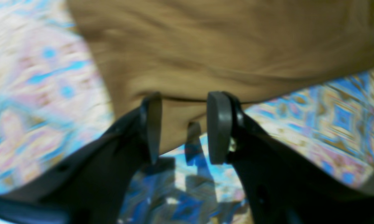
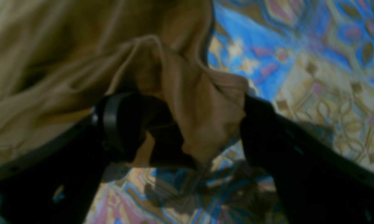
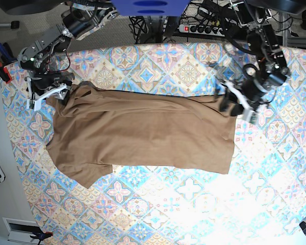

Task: Layout the t-shirt on the table in an organized manner, then fold the t-shirt properly
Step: 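Lower both grippers to the shirt's folded edge and grasp it, then pull the grasped shirt edge with both grippers to spread it flat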

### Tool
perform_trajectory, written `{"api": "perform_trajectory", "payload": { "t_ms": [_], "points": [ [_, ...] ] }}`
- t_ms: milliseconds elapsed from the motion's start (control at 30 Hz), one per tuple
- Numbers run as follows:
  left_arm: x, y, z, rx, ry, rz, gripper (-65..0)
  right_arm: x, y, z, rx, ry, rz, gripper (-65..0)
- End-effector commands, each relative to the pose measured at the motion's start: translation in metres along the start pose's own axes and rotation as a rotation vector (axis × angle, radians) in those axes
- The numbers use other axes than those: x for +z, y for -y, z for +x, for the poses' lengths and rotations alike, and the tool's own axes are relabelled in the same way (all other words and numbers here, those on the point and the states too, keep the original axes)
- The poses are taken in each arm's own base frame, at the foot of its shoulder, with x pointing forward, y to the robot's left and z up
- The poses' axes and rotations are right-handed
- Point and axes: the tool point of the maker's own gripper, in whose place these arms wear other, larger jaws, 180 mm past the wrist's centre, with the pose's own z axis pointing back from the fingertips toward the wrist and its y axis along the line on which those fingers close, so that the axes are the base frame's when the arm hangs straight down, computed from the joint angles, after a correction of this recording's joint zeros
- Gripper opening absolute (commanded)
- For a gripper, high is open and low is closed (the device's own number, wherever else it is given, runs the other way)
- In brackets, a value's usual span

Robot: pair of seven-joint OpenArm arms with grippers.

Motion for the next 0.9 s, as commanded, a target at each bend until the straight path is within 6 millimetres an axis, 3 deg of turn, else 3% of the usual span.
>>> {"api": "perform_trajectory", "payload": {
  "t_ms": [0, 167, 367, 667, 867],
  "points": [
    [0.007, -0.007, 0.015, -0.007, 0.054, 0.016, -38.6, 0.004, 0.005, 0.011, 0.015, 0.034, -0.012, -19.3],
    [0.019, -0.032, 0.018, 0.022, 0.078, 0.091, -30.0, 0.003, 0.005, 0.009, 0.013, 0.029, -0.011, -19.3],
    [0.003, -0.056, 0.002, 0.115, 0.041, 0.084, -29.7, 0.004, 0.006, 0.007, 0.015, 0.024, -0.014, -19.3],
    [-0.004, -0.077, -0.013, 0.193, 0.015, 0.102, -29.7, 0.007, 0.010, -0.006, 0.017, -0.006, -0.022, -19.3],
    [-0.023, -0.086, -0.024, 0.255, -0.027, 0.073, -29.7, 0.007, 0.010, -0.007, 0.017, -0.007, -0.022, -19.3]
  ]
}}
